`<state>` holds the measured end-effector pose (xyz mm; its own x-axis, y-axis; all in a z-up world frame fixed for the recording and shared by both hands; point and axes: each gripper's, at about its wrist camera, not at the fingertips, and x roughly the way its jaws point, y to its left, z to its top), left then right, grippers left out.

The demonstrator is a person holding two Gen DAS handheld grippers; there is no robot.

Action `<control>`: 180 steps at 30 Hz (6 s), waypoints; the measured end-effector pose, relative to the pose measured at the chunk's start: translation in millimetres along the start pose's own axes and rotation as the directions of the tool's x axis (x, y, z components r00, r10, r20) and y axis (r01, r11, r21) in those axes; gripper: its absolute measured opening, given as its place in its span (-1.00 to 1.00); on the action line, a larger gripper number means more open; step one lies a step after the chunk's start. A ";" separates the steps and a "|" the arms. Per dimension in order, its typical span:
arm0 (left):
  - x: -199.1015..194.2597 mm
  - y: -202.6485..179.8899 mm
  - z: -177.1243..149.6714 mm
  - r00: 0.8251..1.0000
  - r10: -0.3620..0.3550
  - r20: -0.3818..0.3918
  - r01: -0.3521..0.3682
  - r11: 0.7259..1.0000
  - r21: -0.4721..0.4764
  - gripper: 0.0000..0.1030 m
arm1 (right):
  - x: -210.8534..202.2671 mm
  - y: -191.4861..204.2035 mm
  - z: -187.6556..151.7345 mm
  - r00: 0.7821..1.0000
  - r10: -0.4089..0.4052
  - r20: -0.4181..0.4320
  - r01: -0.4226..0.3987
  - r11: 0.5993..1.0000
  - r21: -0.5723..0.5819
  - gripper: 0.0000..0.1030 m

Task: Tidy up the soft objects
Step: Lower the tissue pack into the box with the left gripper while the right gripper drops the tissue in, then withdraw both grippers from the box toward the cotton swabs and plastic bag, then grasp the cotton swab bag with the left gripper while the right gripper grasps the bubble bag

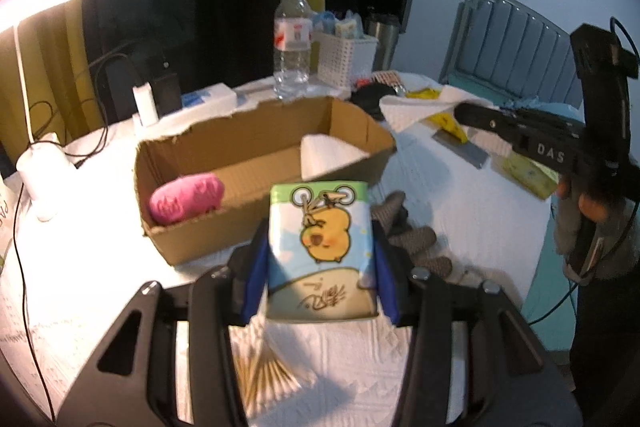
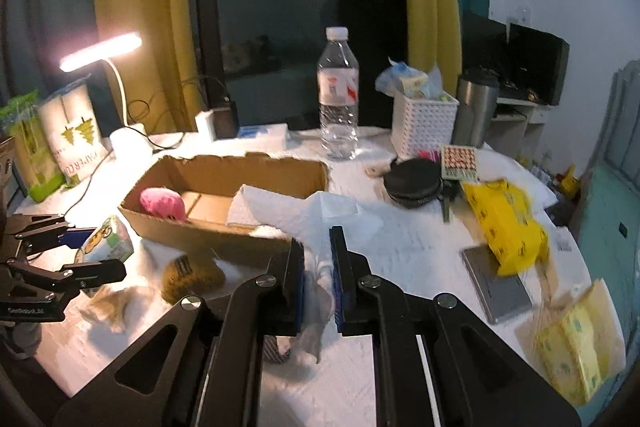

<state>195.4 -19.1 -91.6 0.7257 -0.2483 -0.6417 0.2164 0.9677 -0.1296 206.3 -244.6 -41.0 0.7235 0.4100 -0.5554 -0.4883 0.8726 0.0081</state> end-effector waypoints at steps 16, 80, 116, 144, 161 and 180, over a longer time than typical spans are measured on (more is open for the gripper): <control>28.3 16.5 49.7 0.996 0.037 0.079 -0.034 0.999 -0.036 -0.08 | 33.6 5.2 29.6 0.995 0.095 0.035 -0.095 0.995 0.000 -0.76; 9.4 -7.8 28.0 0.999 -0.005 0.050 0.009 0.998 -0.069 0.49 | 3.1 21.3 0.9 0.992 0.118 0.032 -0.120 0.991 0.061 -0.02; -0.9 29.9 -82.3 0.977 0.156 -0.146 -0.181 0.967 -0.178 0.53 | -6.6 40.8 -102.5 0.982 0.105 -0.159 -0.091 0.991 0.096 0.00; 20.6 3.7 -59.1 0.978 0.129 -0.165 -0.144 0.986 -0.085 -0.05 | -0.4 7.3 -103.9 0.967 0.197 -0.159 -0.176 0.975 0.137 -0.16; 9.5 -9.0 -3.0 0.987 0.154 -0.041 -0.156 0.986 -0.055 -0.05 | -7.0 -21.7 -63.7 0.980 0.194 -0.049 -0.187 0.975 0.119 -0.16; 66.0 -40.8 75.2 0.983 0.181 0.013 -0.181 0.984 -0.008 -0.04 | -2.0 -69.7 -32.7 0.980 0.186 0.066 -0.193 0.972 0.134 -0.15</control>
<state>283.6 -78.3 -71.9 0.7614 -0.0698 -0.6445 0.0768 0.9969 -0.0172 223.0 -315.0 -67.6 0.6506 0.5816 -0.4883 -0.5493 0.8044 0.2263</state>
